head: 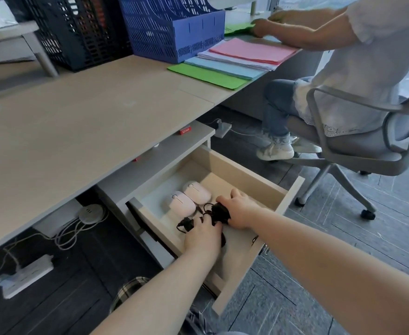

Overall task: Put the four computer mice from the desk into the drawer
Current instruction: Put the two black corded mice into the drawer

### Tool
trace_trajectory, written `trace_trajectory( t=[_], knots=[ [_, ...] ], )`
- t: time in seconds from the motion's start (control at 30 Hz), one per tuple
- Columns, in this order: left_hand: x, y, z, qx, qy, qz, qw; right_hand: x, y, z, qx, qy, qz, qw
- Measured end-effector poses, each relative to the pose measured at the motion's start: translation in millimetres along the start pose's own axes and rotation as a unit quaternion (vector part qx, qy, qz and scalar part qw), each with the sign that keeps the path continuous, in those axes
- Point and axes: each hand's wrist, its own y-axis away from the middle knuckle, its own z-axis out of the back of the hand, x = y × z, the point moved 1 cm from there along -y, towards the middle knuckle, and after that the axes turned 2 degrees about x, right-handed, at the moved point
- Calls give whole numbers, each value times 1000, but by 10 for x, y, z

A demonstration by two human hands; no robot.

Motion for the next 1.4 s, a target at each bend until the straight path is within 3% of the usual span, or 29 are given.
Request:
trace_trajectory(
  t=[0.13,0.23,0.4,0.73,1.03,1.13,1.23,1.33,1.4],
  knots=[
    [50,-26,26,48,18,-16,999,-25,-51,-6,60,-13,1,998],
    [70,-49,21,43,24,-18,999,-52,-53,31,101,-68,8,992],
    [73,-55,36,42,54,-16,998,-133,-124,79,59,-116,0,991],
    [99,-65,65,23,20,2,1000,-95,-119,60,46,-61,1,997],
    [213,6,428,-59,22,18,998,-33,198,313,-60,-90,-60,992],
    [191,84,640,-79,10,11,997,-34,393,423,-183,-93,-74,976],
    [201,151,788,-123,3,-2,992,-79,552,475,-284,-35,-148,947],
    [268,219,920,-184,-16,-17,983,-169,609,412,-232,-138,-287,919],
    [348,265,1027,-213,-23,-17,977,-191,640,375,-202,-267,-352,874]
  ],
)
